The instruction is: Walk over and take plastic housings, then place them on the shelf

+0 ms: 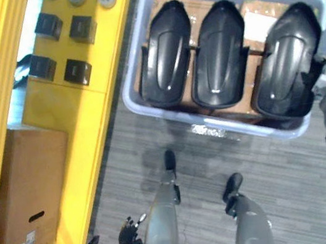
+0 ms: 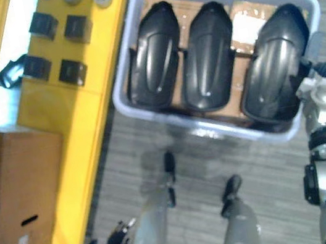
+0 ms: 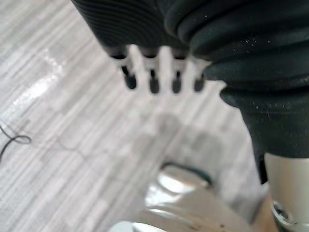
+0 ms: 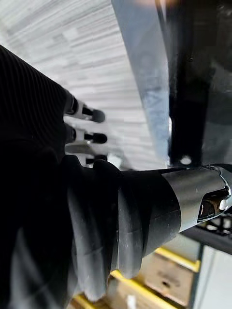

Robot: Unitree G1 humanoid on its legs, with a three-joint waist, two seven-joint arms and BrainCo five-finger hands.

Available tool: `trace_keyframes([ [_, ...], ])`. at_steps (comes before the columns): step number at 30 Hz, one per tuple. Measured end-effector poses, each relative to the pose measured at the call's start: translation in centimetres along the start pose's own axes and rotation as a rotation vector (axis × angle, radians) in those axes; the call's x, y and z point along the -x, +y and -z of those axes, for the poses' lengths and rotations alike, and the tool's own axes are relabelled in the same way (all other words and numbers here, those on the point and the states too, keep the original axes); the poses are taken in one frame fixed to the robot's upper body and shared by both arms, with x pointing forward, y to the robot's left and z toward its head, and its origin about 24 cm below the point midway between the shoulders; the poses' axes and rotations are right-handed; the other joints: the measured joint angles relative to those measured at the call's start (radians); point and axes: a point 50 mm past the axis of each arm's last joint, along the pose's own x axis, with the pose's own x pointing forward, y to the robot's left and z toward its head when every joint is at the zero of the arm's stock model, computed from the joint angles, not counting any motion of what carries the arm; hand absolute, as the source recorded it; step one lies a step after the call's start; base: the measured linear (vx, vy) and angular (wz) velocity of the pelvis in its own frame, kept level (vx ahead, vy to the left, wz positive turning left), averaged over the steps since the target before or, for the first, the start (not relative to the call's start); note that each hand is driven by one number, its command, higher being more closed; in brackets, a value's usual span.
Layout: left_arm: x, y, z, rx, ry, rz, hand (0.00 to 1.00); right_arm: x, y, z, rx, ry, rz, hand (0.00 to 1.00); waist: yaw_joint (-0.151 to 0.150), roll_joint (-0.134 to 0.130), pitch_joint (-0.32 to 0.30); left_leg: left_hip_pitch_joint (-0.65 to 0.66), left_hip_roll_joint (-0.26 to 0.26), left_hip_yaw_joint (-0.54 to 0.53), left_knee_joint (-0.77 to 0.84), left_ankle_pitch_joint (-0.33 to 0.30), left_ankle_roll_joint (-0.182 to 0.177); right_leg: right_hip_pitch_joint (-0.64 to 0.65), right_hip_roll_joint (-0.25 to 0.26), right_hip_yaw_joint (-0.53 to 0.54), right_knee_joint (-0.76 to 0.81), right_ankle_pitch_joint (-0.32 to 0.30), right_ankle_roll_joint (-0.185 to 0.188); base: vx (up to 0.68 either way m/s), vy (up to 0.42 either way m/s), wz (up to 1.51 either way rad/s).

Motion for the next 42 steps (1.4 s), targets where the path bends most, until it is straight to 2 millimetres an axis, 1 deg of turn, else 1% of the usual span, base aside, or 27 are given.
trace_keyframes([
  [4, 0.0, -0.2, 0.1, -0.006, 0.008, 0.006, 0.0, 0.1, 0.1, 1.0, 0.04, 0.078, -0.021, 0.0, -0.002, 0.002, 0.0, 0.0, 0.0, 0.001, 0.0, 0.0, 0.0, -0.005, -0.003, 0.0, 0.008, -0.002, 0.0, -0.01, -0.003, -0.01],
  [9, 0.0, -0.1, 0.5, 0.046, 0.03, 0.015, 0.0, 0.3, 0.0, 2.8, 0.13, 0.181, -0.036, 0.0, -0.002, 0.002, 0.0, 0.0, 0.0, 0.002, 0.001, 0.001, 0.001, -0.007, -0.005, 0.001, 0.011, -0.003, 0.0, 0.0, 0.0, 0.0],
  [15, 0.0, -0.2, 0.6, 0.1, 0.032, 0.033, 0.0, 0.5, -0.2, 4.0, 0.169, 0.267, -0.046, 0.0, 0.003, 0.002, 0.0, -0.004, -0.004, 0.001, 0.001, 0.0, 0.0, -0.019, -0.012, 0.0, 0.029, -0.019, -0.001, 0.0, -0.002, 0.01],
  [16, 0.0, -0.2, 0.7, 0.119, 0.036, 0.031, 0.0, 0.5, -0.3, 4.1, 0.182, 0.272, -0.043, 1.0, 0.002, 0.003, -0.001, -0.007, -0.005, 0.0, 0.001, 0.001, 0.0, -0.023, -0.013, 0.0, 0.033, -0.021, -0.002, 0.0, 0.0, 0.0],
  [20, 0.0, -0.3, 0.8, 0.131, 0.04, 0.034, 0.0, 0.6, -0.6, 4.6, 0.232, 0.294, -0.048, 1.0, 0.0, 0.01, -0.002, -0.009, -0.012, -0.011, 0.006, 0.0, 0.0, -0.023, -0.022, -0.008, 0.049, -0.033, 0.001, 0.01, -0.003, 0.11],
  [21, 0.0, -0.4, 0.8, 0.137, 0.042, 0.036, 0.0, 0.5, -0.8, 4.6, 0.249, 0.297, -0.039, 1.0, -0.003, 0.021, -0.004, -0.023, -0.015, -0.024, 0.018, 0.0, 0.0, -0.023, -0.024, -0.024, 0.055, -0.038, 0.0, -0.02, 0.001, 0.2],
  [22, 0.0, -0.4, 0.8, 0.141, 0.042, 0.035, 0.0, 0.4, -1.1, 4.7, 0.252, 0.3, -0.03, 1.0, -0.002, 0.023, -0.003, -0.027, -0.015, -0.025, 0.02, -0.001, 0.0, -0.027, -0.026, -0.024, 0.06, -0.042, -0.002, -0.04, 0.0, 0.19],
  [26, -0.1, -0.8, 0.6, 0.154, 0.039, 0.042, 0.0, -0.1, -2.7, 4.1, 0.316, 0.28, 0.039, 1.0, 0.021, 0.041, -0.005, -0.039, -0.018, -0.027, 0.019, 0.002, -0.005, -0.056, -0.039, -0.023, 0.097, -0.058, -0.001, -0.03, 0.0, 0.02],
  [28, -0.1, -0.8, 0.6, 0.158, 0.019, 0.034, 0.0, -0.1, -2.9, 4.2, 0.332, 0.28, 0.042, 1.0, 0.021, 0.042, -0.005, -0.039, -0.018, -0.027, 0.018, 0.005, -0.006, -0.061, -0.041, -0.023, 0.111, -0.067, -0.005, 0.0, 0.0, 0.0],
  [31, 0.0, -0.7, 0.5, 0.24, -0.008, 0.018, 0.0, 0.0, -3.0, 4.4, 0.343, 0.297, 0.052, 1.0, 0.021, 0.042, -0.005, -0.041, -0.014, -0.031, 0.018, 0.006, -0.008, -0.068, -0.04, -0.023, 0.124, -0.073, -0.009, 0.0, 0.0, 0.0],
  [36, 0.0, -0.9, -0.3, 0.258, -0.065, 0.019, 0.0, 0.1, -3.7, 4.7, 0.388, 0.293, 0.096, 1.0, 0.022, 0.042, -0.005, -0.052, -0.016, -0.052, 0.035, 0.003, -0.012, -0.066, -0.039, -0.037, 0.144, -0.091, -0.011, 0.01, -0.025, 0.1],
  [42, 0.0, -1.1, -1.1, 0.269, -0.099, 0.031, 0.0, 0.3, -3.5, 5.1, 0.434, 0.272, 0.133, 1.0, 0.022, 0.041, -0.005, -0.053, -0.013, -0.063, 0.056, -0.005, -0.013, -0.052, -0.034, -0.045, 0.144, -0.093, -0.012, -0.01, -0.002, 0.03],
])
